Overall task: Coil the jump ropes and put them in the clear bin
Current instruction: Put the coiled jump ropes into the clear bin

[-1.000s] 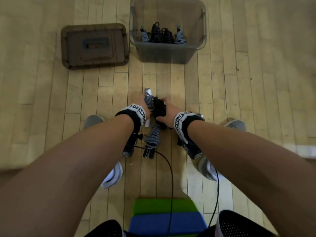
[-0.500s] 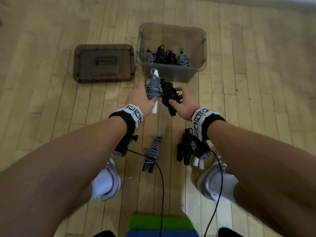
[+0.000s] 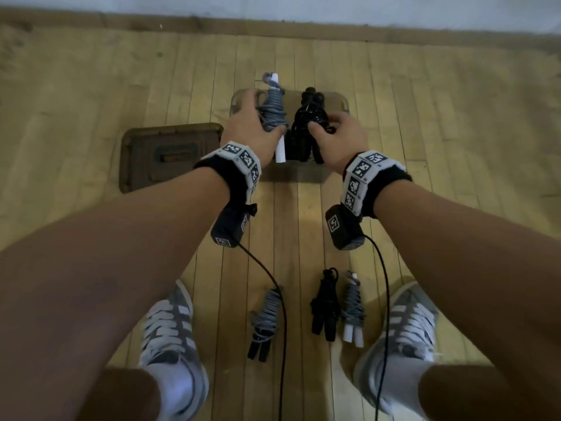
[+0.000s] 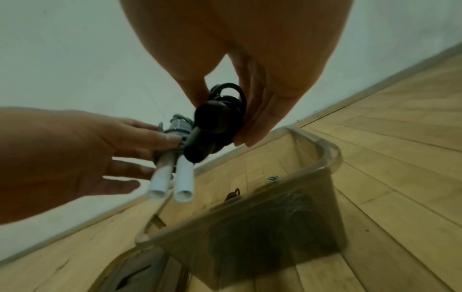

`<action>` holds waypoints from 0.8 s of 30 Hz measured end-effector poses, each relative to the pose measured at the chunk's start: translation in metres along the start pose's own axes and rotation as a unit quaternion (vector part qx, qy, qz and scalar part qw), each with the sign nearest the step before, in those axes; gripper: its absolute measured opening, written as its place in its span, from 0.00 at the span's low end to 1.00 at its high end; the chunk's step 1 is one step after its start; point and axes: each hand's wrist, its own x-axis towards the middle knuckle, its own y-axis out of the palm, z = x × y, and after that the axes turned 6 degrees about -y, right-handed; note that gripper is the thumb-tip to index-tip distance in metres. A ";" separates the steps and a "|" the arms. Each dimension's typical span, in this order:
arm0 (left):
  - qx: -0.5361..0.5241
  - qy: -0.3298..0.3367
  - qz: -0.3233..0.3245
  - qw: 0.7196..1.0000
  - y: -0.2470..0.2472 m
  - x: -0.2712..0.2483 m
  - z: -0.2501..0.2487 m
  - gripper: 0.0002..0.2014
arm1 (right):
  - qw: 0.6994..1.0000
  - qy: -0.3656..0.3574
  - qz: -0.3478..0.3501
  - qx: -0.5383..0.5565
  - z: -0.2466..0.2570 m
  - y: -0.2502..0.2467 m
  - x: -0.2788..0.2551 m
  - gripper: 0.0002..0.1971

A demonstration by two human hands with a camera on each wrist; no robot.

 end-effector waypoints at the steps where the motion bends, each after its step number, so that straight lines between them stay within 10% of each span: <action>1: 0.008 -0.004 0.003 1.000 0.003 0.009 -0.001 0.36 | 1.000 0.014 -0.003 0.002 0.000 0.003 0.009 0.26; 16: 0.200 -0.129 0.107 0.965 0.043 0.095 0.022 0.27 | 0.975 0.104 0.089 -0.175 -0.024 0.045 0.088 0.23; 20: 0.363 -0.162 -0.003 0.917 0.047 0.093 0.014 0.12 | 0.961 0.119 0.134 -0.211 -0.024 0.050 0.097 0.19; 24: 0.299 -0.103 0.094 0.944 0.052 0.096 0.017 0.23 | 0.956 0.086 0.130 -0.247 -0.026 0.054 0.092 0.17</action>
